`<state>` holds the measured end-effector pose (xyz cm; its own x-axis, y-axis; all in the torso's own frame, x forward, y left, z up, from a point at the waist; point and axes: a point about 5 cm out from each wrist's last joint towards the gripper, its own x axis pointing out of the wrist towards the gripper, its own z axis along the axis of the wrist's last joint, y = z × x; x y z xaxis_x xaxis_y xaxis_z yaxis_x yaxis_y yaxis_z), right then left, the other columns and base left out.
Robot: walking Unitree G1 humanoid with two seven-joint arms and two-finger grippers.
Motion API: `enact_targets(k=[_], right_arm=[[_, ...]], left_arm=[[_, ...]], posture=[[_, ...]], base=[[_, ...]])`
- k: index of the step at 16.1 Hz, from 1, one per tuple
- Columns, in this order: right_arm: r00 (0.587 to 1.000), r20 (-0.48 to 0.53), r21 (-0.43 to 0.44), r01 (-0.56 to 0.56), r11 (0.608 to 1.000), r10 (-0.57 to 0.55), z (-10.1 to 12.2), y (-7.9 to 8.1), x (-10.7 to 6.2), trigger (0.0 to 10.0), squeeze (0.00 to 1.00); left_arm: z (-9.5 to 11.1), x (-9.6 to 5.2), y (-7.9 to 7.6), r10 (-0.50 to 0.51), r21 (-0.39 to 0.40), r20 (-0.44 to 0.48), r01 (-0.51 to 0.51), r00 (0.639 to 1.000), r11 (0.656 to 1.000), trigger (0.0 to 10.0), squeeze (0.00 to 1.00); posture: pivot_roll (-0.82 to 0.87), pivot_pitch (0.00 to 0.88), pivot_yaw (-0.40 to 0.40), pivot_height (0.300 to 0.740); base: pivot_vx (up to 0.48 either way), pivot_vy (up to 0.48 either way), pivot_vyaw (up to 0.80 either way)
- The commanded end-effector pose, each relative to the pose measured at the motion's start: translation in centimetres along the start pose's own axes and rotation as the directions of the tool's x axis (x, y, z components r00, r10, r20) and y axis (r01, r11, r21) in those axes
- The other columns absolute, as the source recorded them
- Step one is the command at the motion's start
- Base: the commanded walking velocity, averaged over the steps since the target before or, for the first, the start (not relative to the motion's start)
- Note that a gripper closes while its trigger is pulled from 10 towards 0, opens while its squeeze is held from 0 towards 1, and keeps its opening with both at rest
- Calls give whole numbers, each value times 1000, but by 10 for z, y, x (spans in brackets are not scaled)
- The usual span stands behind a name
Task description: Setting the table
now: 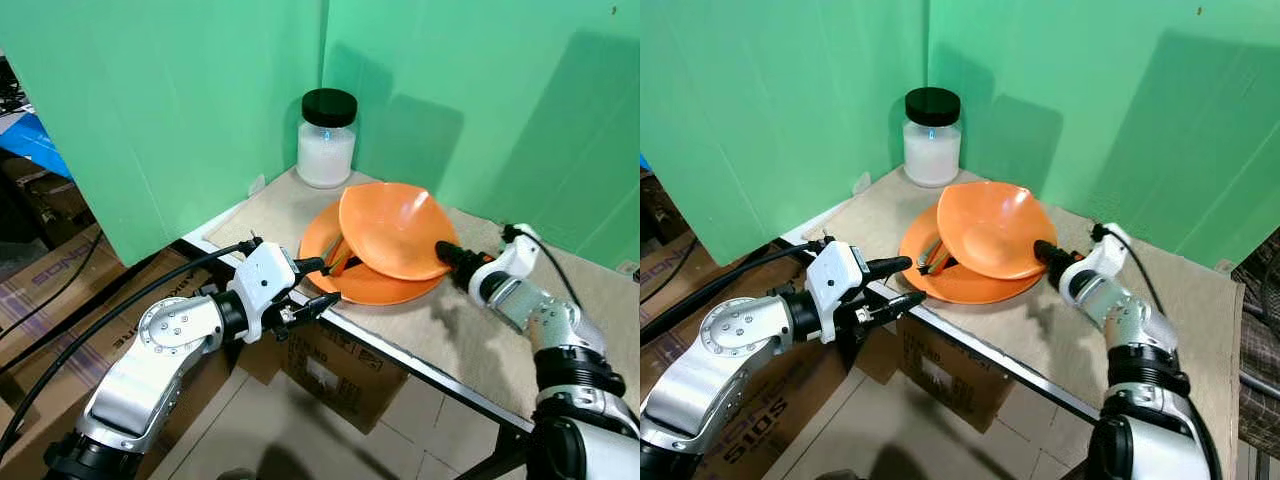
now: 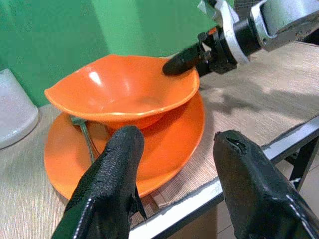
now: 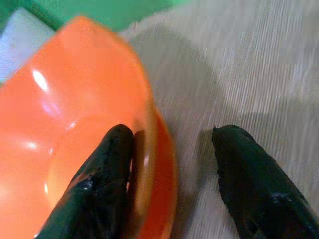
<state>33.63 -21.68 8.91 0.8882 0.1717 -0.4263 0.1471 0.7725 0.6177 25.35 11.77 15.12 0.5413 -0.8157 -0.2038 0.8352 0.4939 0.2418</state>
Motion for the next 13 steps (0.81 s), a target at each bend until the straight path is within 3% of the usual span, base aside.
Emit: enact_targets(k=[1, 4, 7, 13], right_arm=[[999, 43, -34, 1, 999, 0, 12, -1, -4, 10000, 0], [995, 88, -78, -49, 996, 56, 25, 6, -8, 10000, 0], [992, 33, -128, -118, 985, 123, 21, 18, -8, 10000, 0], [995, -58, -61, -82, 995, 79, 2, 20, 0, 10000, 0]], left_arm=[[2, 2, 1, -4, 24, 3, 4, 1000, 1000, 10000, 0], [2, 2, 1, -4, 29, 2, 3, 1000, 1000, 10000, 0], [2, 3, 1, -5, 33, 4, 5, 1000, 999, 10000, 0], [2, 2, 0, -7, 37, 5, 6, 1000, 999, 10000, 0]], posture=[[60, 0, -66, 740], [60, 0, -67, 740], [57, 0, -68, 740], [66, 0, -78, 740]], base=[[0, 0, 0], [0, 0, 0], [0, 0, 0], [0, 0, 0]])
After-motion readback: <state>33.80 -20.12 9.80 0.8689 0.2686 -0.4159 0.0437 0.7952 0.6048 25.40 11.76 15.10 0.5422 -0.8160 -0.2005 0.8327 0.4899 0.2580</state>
